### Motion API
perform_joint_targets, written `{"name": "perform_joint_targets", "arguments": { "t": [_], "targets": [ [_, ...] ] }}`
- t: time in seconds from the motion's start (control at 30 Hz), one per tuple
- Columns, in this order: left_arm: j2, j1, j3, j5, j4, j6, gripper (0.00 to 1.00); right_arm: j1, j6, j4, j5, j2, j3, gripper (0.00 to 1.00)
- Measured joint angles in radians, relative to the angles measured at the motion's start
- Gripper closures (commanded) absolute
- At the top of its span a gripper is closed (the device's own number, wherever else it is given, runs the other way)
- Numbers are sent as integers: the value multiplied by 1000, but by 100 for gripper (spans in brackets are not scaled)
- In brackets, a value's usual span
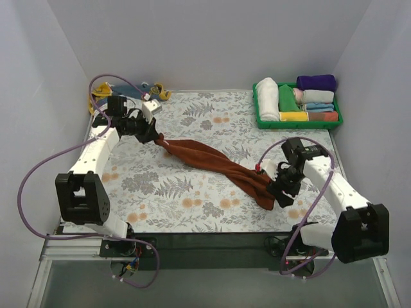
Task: Roll the towels
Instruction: Flatten the towel
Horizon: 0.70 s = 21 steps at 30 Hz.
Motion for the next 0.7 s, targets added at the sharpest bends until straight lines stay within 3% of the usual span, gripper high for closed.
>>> {"name": "perform_joint_targets", "arguments": {
  "t": [0.17, 0.23, 0.3, 0.53, 0.7],
  "targets": [
    [-127, 0, -196, -18, -60, 135, 100, -2, -45, -79, 10, -138, -25, 42],
    [-159, 0, -254, -36, -77, 177, 100, -14, -44, -87, -1, -131, 21, 56],
    [-169, 0, -287, -55, -94, 207, 100, -23, -27, -90, -23, -58, 83, 64],
    [-143, 0, -285, -72, -100, 232, 100, -103, 113, 11, -75, 287, 241, 65],
    [-109, 0, -262, -71, -95, 224, 100, -150, 190, 98, -67, 371, 294, 63]
  ]
}}
